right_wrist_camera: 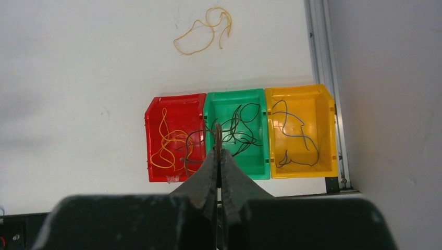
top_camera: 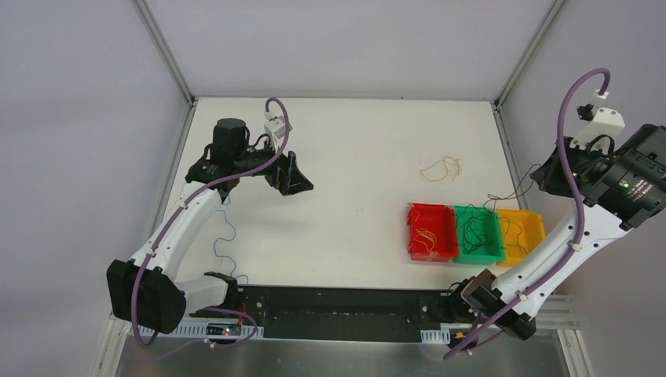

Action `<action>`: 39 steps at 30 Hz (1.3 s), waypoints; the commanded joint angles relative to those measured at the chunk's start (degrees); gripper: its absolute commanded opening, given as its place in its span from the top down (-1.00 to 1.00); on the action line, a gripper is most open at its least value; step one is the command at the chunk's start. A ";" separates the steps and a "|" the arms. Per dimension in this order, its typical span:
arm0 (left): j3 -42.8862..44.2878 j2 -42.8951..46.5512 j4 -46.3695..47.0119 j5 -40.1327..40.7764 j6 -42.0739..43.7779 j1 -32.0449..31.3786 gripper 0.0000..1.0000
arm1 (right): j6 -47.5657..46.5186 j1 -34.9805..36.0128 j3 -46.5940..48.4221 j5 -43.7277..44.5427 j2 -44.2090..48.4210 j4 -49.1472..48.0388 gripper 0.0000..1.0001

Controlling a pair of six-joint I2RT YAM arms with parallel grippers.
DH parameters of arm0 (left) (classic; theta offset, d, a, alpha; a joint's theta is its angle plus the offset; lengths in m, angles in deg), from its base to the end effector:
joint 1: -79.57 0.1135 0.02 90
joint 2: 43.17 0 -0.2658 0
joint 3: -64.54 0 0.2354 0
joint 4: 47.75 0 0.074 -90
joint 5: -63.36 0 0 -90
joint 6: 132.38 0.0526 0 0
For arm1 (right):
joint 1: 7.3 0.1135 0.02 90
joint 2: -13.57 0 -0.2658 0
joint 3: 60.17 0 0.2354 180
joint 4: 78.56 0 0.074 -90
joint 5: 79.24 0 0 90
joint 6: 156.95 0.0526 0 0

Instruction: Untangle the cables

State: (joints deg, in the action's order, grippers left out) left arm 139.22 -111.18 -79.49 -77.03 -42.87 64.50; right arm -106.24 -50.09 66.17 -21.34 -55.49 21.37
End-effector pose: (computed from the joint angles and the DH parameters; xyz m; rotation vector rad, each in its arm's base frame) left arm 0.2325 -0.1046 0.3417 0.8063 1.8149 -1.0507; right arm 0.1213 -0.0742 0.4795 -0.2072 2.1764 -0.1538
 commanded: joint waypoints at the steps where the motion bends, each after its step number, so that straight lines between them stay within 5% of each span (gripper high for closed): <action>1: -0.28 1.45 -0.16 -0.41 1.93 -0.35 -0.98 | -2.04 -3.31 4.19 1.65 -0.71 0.47 1.00; 11: -1.08 1.49 -0.52 0.18 3.04 -0.40 -0.98 | -6.65 -6.08 6.40 3.66 -2.96 2.80 1.00; 23: -0.32 0.25 -0.52 -0.06 2.73 -0.40 -0.98 | -9.83 -3.80 -16.04 3.55 0.95 2.65 1.00; 39: -1.79 0.94 -2.38 1.59 4.32 -0.37 -0.98 | -4.28 5.21 -43.28 12.70 2.04 -23.61 1.00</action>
State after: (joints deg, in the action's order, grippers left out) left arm 138.37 -111.13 -81.08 -75.72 -40.77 64.50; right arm -110.70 -45.45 27.31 -12.16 -54.50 7.56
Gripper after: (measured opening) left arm 0.990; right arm 0.009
